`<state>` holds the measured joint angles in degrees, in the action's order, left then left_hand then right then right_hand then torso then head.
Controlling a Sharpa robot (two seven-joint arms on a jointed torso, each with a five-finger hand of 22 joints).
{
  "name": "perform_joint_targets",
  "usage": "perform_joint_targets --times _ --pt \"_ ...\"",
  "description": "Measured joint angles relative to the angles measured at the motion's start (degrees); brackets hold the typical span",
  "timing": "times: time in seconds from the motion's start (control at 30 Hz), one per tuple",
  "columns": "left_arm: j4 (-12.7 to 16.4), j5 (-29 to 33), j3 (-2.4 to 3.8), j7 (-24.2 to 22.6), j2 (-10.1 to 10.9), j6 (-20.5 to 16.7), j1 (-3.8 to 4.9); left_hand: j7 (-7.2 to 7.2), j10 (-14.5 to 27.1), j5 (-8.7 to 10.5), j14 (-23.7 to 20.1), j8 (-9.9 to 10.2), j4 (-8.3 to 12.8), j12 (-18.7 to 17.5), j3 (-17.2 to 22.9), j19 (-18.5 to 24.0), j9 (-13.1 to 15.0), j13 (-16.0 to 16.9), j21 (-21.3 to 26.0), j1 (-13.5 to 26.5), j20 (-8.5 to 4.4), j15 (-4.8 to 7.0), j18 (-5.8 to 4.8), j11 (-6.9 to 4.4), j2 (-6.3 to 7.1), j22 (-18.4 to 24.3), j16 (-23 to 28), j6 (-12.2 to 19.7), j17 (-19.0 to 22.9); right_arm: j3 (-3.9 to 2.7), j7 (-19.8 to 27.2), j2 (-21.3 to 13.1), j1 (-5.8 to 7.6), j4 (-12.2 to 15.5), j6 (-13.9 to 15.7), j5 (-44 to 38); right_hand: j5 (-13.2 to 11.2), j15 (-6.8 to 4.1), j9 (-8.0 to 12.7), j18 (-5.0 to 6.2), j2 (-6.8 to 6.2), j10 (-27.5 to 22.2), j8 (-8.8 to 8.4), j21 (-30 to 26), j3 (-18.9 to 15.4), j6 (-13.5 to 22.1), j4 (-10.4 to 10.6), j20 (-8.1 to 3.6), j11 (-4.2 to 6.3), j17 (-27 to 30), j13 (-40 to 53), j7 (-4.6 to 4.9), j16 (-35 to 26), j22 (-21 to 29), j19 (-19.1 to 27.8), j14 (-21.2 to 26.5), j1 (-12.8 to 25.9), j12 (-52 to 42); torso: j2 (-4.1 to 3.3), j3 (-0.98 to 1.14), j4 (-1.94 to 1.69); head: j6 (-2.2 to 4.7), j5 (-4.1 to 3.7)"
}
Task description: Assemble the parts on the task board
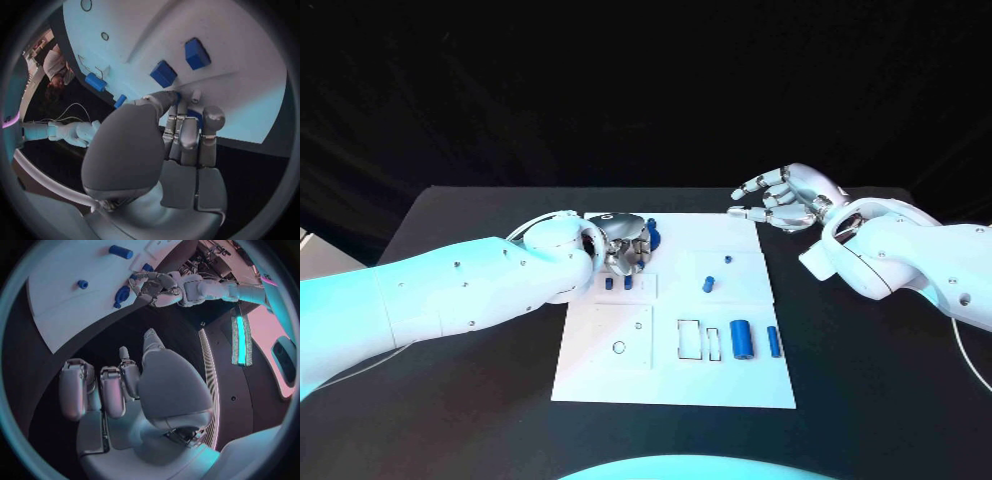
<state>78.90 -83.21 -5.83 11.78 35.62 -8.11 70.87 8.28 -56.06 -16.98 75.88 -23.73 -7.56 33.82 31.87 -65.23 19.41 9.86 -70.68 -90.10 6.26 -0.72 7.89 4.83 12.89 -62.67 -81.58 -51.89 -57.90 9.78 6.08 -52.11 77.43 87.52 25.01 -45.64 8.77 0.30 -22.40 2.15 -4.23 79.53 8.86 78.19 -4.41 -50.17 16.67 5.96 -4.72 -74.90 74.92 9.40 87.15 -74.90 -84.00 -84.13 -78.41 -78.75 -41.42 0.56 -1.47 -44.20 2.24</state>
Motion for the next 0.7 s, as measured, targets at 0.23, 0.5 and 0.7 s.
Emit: perform_joint_targets --times 0.23,0.5,0.7 --pt "1.4 1.2 0.73 -1.1 1.2 -1.9 -0.13 -0.10 -1.0 0.02 0.4 0.6 0.7 -0.6 0.7 -0.5 0.1 0.0 -0.8 0.7 0.10 0.04 0.01 -0.02 0.21 -0.8 0.0 -0.9 -0.1 0.00 0.0 0.0 0.00 0.0 0.0 0.0 0.0 0.00 0.0 0.00 0.00 0.0 0.00 0.0 0.0 0.0 0.0 0.00 0.00 0.0 0.0 0.00 0.0 0.0 0.0 0.0 0.0 0.0 0.03 -0.07 -0.04 0.13 0.04" --pt "4.8 4.3 2.48 -2.2 4.5 -3.1 0.08 -0.10 -1.4 0.05 0.6 0.9 0.9 -1.2 0.9 -0.7 0.3 0.1 -1.0 1.6 0.31 0.20 0.01 -0.23 0.09 -1.3 0.0 -1.3 -0.5 -0.02 0.0 -0.1 -0.01 0.0 0.0 0.0 0.0 0.00 0.0 0.00 0.00 0.0 0.00 0.0 0.0 0.0 0.0 0.00 0.00 0.0 0.0 0.00 0.0 0.0 0.0 0.0 0.0 0.0 0.10 -0.04 -0.11 0.18 -0.03" --pt "6.3 6.2 2.89 -2.3 6.9 -3.0 0.44 -0.10 -1.9 0.05 1.0 1.0 1.0 -1.5 1.0 -0.9 0.3 0.1 -1.1 2.1 0.10 0.20 0.02 -0.33 0.10 -1.5 0.0 -1.7 -0.5 -0.01 0.0 -0.3 -0.01 0.1 0.0 0.0 0.0 0.00 0.0 0.00 0.00 0.0 0.00 0.0 0.0 0.0 0.0 0.00 0.00 0.0 0.0 0.00 0.0 0.0 0.0 0.0 0.0 0.0 0.10 -0.01 -0.21 0.19 0.01"
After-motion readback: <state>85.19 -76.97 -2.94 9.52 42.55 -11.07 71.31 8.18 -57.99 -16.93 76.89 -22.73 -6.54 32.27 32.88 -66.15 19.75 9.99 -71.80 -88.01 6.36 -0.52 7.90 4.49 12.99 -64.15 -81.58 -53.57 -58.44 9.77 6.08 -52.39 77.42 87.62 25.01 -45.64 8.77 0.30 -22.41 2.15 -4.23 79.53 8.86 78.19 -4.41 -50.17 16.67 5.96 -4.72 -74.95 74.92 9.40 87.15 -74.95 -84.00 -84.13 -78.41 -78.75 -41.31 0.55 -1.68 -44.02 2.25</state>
